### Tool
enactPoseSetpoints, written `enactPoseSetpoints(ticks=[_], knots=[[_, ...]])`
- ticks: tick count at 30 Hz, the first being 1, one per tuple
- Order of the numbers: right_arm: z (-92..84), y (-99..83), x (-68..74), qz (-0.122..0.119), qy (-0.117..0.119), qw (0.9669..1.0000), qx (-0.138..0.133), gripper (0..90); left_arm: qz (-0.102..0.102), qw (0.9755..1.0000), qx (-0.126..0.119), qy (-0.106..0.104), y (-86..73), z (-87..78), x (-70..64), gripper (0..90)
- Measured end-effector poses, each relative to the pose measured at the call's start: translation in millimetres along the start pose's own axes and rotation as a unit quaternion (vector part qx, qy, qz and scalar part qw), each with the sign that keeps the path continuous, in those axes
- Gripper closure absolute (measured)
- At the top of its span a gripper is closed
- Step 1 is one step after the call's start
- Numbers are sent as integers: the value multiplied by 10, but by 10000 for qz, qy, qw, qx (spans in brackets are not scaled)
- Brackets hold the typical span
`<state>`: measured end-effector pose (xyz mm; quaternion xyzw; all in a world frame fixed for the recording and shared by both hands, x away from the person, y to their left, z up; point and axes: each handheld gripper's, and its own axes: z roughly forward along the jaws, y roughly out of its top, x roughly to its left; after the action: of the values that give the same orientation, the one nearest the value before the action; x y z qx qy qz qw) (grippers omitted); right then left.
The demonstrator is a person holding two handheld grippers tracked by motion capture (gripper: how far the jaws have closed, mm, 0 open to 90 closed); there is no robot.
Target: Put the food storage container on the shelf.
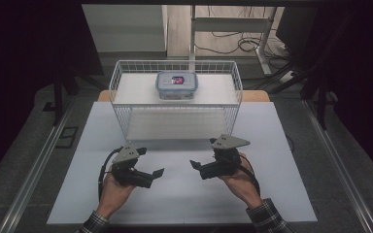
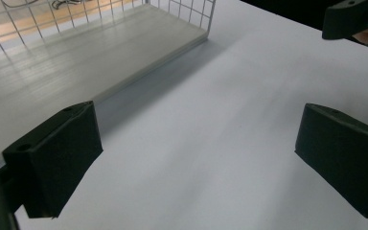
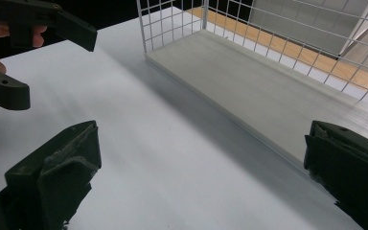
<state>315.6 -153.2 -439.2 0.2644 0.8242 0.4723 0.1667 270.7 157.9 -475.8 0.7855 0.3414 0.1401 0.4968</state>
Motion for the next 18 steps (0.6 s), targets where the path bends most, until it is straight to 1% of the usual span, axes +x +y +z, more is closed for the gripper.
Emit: enactPoseSetpoints(ticks=[5, 8, 10, 14, 18], knots=[[-59, -59, 7, -2, -44, 10000, 7, 0, -42, 10000, -5, 19, -77, -68, -35, 12], [-99, -92, 6, 101, -43, 9999, -28, 0, -93, 10000, -17, 24, -119, -105, -48, 11], [-125, -116, 2, 160, -44, 9998, -54, 0, -91, 9999, -15, 40, -146, -126, -55, 9], [-171, -169, 0, 231, -57, 9997, -70, 0, -123, 9999, -25, 113, -212, -160, -73, 1], [-210, -241, 0, 257, -76, 9996, -39, 0, -110, 9998, 49, 188, -282, -181, -87, 0]])
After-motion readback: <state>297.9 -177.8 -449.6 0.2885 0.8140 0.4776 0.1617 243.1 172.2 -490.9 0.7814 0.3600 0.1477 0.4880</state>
